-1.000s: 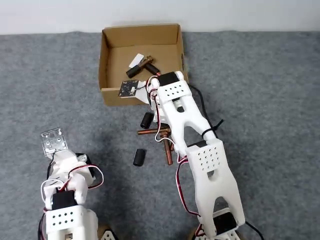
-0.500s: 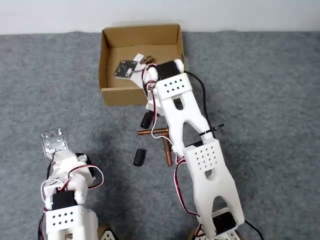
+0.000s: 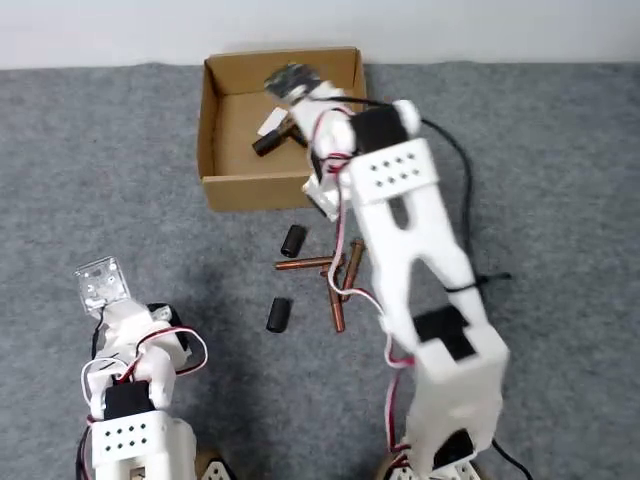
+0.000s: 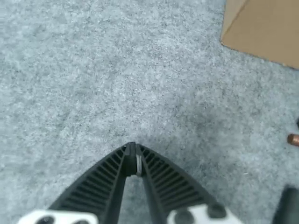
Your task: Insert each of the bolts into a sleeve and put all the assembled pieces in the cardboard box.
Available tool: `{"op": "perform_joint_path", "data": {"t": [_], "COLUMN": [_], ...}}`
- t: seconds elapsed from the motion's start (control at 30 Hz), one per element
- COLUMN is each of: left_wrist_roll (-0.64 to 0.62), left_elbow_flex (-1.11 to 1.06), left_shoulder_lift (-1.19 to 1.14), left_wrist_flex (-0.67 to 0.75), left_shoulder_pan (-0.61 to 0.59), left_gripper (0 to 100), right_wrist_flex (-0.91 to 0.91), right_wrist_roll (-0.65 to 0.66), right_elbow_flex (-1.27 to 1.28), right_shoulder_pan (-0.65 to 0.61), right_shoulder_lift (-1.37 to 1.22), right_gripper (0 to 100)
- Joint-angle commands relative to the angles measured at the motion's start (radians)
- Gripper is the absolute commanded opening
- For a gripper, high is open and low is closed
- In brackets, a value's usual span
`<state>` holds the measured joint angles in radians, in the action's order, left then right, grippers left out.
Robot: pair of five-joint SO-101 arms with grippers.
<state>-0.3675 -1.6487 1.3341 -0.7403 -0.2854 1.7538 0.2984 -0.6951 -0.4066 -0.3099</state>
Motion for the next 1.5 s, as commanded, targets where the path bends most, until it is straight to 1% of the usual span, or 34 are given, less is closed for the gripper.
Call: {"op": "perform_joint_path", "data": {"t": [0.0, 0.1, 0.17, 0.23, 0.33, 0.43, 0.5, 0.6, 0.83, 1.0, 1.27, 1.47], "left_wrist_roll": [-0.046, -0.046, -0.046, -0.044, -0.044, -0.044, -0.044, -0.044, -0.055, -0.210, -0.344, -0.365], "left_elbow_flex": [0.035, 0.073, 0.131, 0.225, 0.392, 0.556, 0.641, 0.731, 0.980, 1.188, 1.477, 1.632], "left_shoulder_lift": [0.012, 0.011, 0.011, 0.006, 0.003, 0.000, -0.028, -0.150, -0.635, -0.930, -1.269, -1.507], "left_wrist_flex": [0.018, 0.012, -0.029, -0.107, -0.267, -0.399, -0.448, -0.505, -0.621, -0.720, -0.733, -0.735], "left_shoulder_pan": [0.003, 0.003, 0.003, 0.020, 0.100, 0.216, 0.293, 0.385, 0.502, 0.577, 0.694, 0.732], "left_gripper": [0, 0, 1, 1, 1, 1, 1, 1, 1, 1, 1, 1], "right_wrist_flex": [0.042, 0.042, 0.042, 0.042, 0.041, 0.035, 0.035, 0.031, 0.025, 0.024, -0.093, -0.142], "right_wrist_roll": [-0.215, -0.361, -0.431, -0.503, -0.612, -0.681, -0.687, -0.689, -0.689, -0.686, -0.667, -0.644], "right_elbow_flex": [0.063, 0.158, 0.252, 0.358, 0.512, 0.664, 0.764, 0.908, 1.109, 1.186, 1.336, 1.427], "right_shoulder_pan": [0.042, 0.090, 0.128, 0.163, 0.193, 0.193, 0.197, 0.246, 0.349, 0.426, 0.595, 0.644], "right_shoulder_lift": [0.200, 0.302, 0.371, 0.446, 0.584, 0.727, 0.814, 0.934, 1.191, 1.346, 1.535, 1.647], "right_gripper": [0.9, 0.9, 0.9, 0.9, 0.9, 0.9, 0.9, 0.9, 0.9, 0.9, 0.9, 0.8]}}
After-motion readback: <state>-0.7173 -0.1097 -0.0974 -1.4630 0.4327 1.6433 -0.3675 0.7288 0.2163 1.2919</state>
